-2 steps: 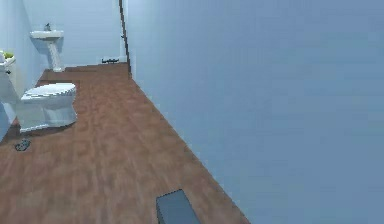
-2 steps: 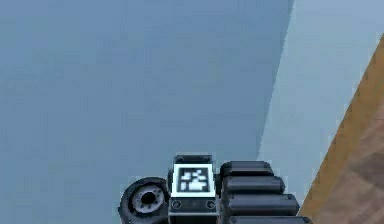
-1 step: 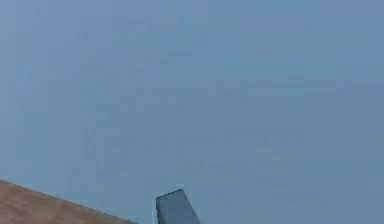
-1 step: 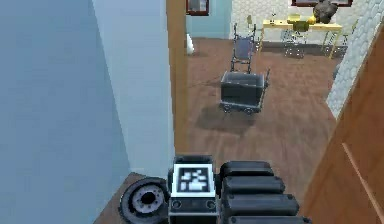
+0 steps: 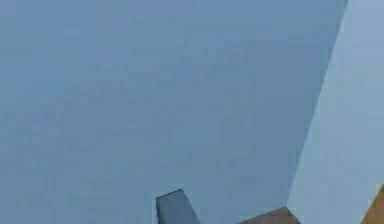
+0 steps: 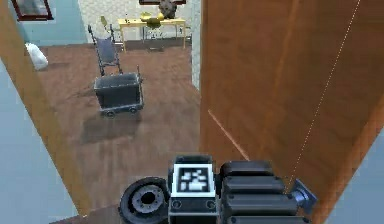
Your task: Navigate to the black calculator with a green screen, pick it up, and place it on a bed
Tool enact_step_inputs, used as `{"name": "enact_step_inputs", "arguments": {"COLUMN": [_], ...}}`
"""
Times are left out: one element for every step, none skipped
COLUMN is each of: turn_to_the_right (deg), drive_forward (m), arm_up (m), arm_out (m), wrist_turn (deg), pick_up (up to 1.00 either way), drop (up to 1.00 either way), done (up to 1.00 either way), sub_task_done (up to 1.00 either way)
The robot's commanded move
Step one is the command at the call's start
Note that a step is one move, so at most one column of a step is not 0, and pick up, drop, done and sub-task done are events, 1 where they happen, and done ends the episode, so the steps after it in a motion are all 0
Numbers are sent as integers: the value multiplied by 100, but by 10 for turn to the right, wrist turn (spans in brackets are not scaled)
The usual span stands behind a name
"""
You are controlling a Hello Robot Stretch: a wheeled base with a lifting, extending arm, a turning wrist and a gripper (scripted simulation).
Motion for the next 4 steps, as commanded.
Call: {"name": "enact_step_inputs", "arguments": {"turn_to_the_right": [0,450,0,-450], "drive_forward": [10,0,20,0], "arm_up": [0,0,0,0], "arm_out": [0,0,0,0], "wrist_turn": [0,0,0,0], "pick_up": [0,0,0,0], "drop": [0,0,0,0], "done": [0,0,0,0], "sub_task_done": [0,0,0,0]}}
